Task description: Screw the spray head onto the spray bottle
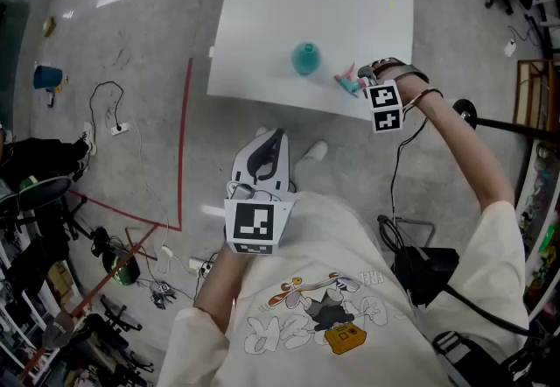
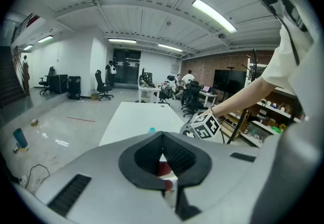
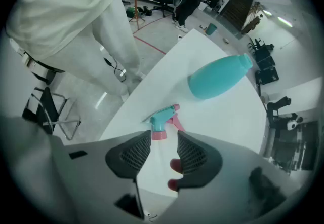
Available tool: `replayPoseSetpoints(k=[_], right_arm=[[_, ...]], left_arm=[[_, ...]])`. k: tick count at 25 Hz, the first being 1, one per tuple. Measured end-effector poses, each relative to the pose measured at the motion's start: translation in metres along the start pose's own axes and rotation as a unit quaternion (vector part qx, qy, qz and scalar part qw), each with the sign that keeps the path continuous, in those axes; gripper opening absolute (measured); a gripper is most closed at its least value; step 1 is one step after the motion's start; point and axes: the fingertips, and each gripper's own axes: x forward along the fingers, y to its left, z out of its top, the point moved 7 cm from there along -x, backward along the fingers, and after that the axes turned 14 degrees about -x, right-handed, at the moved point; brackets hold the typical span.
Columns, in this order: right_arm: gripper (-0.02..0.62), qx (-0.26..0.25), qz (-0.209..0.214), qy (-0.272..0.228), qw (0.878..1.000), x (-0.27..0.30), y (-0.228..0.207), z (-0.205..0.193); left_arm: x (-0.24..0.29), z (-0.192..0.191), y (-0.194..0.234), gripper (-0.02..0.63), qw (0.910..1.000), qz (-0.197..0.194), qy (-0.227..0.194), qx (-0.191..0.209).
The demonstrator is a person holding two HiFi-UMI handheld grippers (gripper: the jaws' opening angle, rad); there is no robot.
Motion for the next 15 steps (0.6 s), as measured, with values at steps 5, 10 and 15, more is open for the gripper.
replayPoseSetpoints(k=[5, 10, 15], right_arm=[[0.158, -0.015, 0.044, 0.019, 0.999, 0.041, -0.006, 0.006], [0.156, -0.003, 0.067, 0.018, 0.998, 0.063, 0.007, 0.003], [0.144, -0.003, 0.085, 0.010, 0.996, 0.072, 0.005, 0.002]], left_arm=[[-0.001, -0.005, 0.027, -0.002, 1.0000, 0.001, -0.002, -0.006], [0.001, -0.009, 0.028, -0.002, 1.0000, 0.006, -0.002, -0.007], [0.009, 0.000, 0.033, -0.002, 1.0000, 0.008, -0.002, -0.001]])
